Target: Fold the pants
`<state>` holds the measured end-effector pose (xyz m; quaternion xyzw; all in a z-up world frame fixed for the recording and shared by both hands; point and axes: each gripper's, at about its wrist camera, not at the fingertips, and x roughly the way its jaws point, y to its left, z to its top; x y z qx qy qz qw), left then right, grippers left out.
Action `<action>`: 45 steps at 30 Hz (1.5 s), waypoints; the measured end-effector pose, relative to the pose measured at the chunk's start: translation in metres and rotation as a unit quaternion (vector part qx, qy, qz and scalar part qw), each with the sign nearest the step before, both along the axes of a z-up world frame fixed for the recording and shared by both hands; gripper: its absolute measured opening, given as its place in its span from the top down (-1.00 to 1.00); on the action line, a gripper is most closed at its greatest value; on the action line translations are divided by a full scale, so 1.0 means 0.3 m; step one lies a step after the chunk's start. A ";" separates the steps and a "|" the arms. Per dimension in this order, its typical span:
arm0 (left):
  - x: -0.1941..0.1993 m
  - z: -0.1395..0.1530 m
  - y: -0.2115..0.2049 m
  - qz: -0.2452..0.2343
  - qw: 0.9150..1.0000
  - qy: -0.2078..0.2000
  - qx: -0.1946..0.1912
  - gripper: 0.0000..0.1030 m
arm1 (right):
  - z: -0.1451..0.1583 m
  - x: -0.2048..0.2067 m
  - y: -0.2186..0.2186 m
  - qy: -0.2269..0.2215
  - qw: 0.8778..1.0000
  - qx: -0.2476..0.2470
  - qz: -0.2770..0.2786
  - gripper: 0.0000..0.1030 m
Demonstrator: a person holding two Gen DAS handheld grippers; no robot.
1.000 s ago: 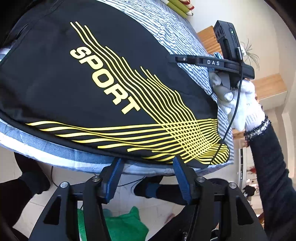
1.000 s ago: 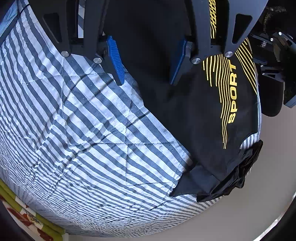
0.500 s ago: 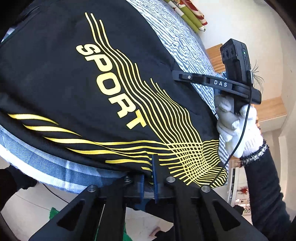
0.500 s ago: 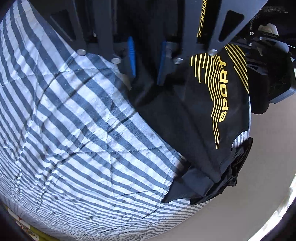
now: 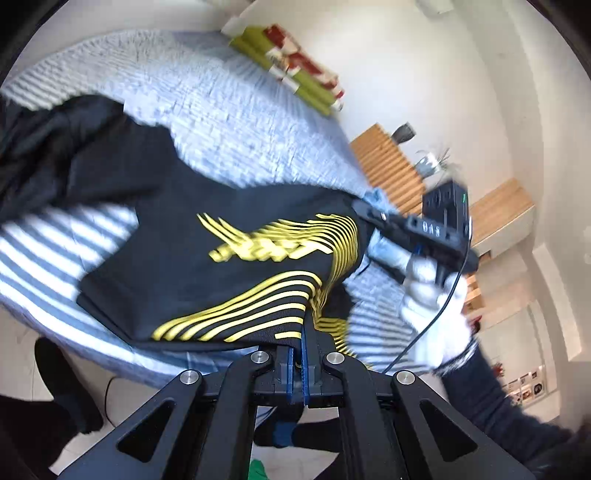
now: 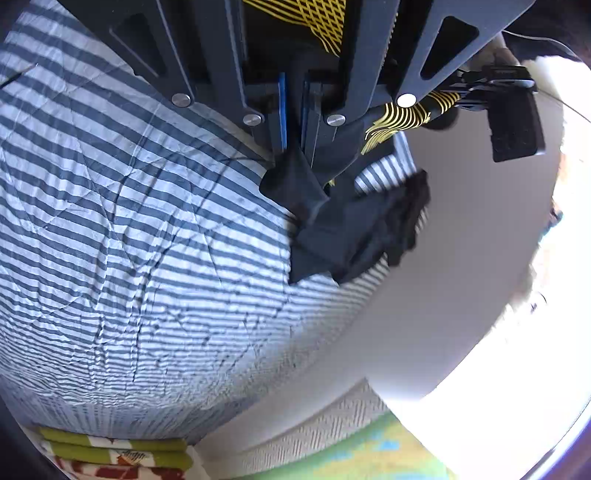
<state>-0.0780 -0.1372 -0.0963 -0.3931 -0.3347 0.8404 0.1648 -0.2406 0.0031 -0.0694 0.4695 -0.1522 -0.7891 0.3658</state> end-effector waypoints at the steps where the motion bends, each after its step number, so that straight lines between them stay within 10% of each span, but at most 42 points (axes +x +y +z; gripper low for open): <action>1: 0.006 0.044 -0.027 -0.001 1.000 0.011 0.005 0.97 | 0.033 0.024 0.021 0.006 0.999 -0.030 -0.016 0.90; 14: -0.042 0.465 -0.163 -0.104 0.992 0.068 -0.024 0.97 | 0.377 0.525 0.161 0.130 0.979 -0.098 -0.126 0.91; 19: -0.377 0.317 -0.202 -0.111 0.993 -0.003 -0.040 0.97 | 0.301 0.411 0.133 0.125 0.977 -0.059 -0.159 0.91; 32: -1.310 -0.289 -0.293 -0.086 0.983 -0.151 -0.050 0.97 | -0.302 -0.431 0.222 -0.049 0.963 0.013 -0.264 0.94; 34: -1.374 -0.349 -0.296 -0.084 0.980 -0.173 -0.048 0.95 | -0.337 -0.482 0.217 -0.056 0.964 0.032 -0.259 0.93; 38: -1.411 -0.380 -0.310 -0.097 0.974 -0.198 -0.047 0.07 | -0.380 -0.522 0.220 -0.097 0.966 0.049 -0.234 0.81; 45: -1.152 -0.193 -0.320 -0.105 0.978 -0.159 -0.078 0.00 | -0.258 -0.328 0.263 -0.070 0.974 0.050 -0.211 0.30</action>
